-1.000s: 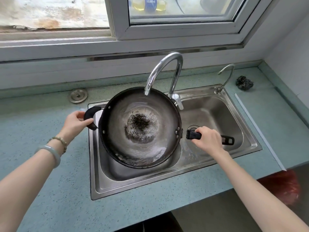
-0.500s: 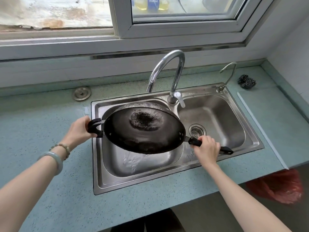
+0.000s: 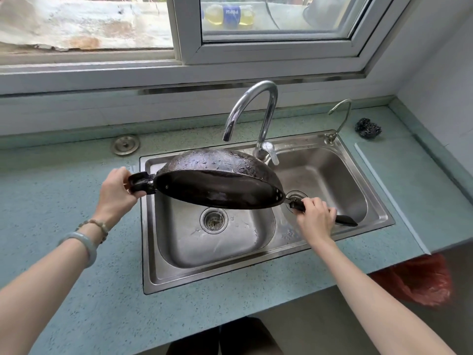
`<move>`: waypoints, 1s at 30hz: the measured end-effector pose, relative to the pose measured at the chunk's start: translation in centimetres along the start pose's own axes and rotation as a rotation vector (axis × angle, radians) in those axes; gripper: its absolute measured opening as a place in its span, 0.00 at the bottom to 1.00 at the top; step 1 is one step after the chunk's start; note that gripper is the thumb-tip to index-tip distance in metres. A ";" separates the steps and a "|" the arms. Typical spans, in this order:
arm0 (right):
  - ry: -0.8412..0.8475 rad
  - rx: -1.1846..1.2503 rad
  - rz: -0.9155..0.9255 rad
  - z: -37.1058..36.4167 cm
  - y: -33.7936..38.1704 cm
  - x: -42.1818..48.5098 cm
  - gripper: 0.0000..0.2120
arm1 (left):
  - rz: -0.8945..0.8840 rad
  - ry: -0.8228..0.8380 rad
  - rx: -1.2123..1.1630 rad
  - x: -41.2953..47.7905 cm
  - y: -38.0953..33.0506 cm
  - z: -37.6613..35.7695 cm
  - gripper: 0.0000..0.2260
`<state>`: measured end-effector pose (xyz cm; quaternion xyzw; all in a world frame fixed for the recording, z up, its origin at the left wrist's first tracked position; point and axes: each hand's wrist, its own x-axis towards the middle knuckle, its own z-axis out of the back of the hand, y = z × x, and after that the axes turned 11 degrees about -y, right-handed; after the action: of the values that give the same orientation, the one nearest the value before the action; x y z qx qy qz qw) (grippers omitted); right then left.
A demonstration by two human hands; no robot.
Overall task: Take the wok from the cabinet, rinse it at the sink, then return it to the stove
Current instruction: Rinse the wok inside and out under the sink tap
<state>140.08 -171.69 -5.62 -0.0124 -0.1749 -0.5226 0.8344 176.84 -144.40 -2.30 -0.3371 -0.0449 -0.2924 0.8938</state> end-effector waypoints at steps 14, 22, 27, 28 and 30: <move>-0.225 -0.053 0.148 5.3 0.7 0.4 0.09 | -0.102 -0.073 -0.098 2.1 -2.0 4.4 0.18; -0.254 -0.049 0.133 7.6 1.0 -0.6 0.10 | -0.159 -0.080 -0.109 2.7 -2.9 6.4 0.18; -0.287 -0.074 0.165 9.4 1.0 -0.8 0.14 | -0.194 -0.070 -0.110 2.8 -3.3 7.3 0.18; -0.289 -0.073 0.171 9.9 1.0 -0.5 0.13 | -0.209 -0.058 -0.106 3.1 -3.4 7.7 0.18; -0.309 -0.069 0.180 10.9 0.9 -0.1 0.12 | -0.245 -0.044 -0.099 3.8 -3.8 8.4 0.18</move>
<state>137.83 -169.01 4.70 -0.1367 -0.2814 -0.4435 0.8399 178.89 -143.26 7.38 -0.3793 -0.0909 -0.3936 0.8324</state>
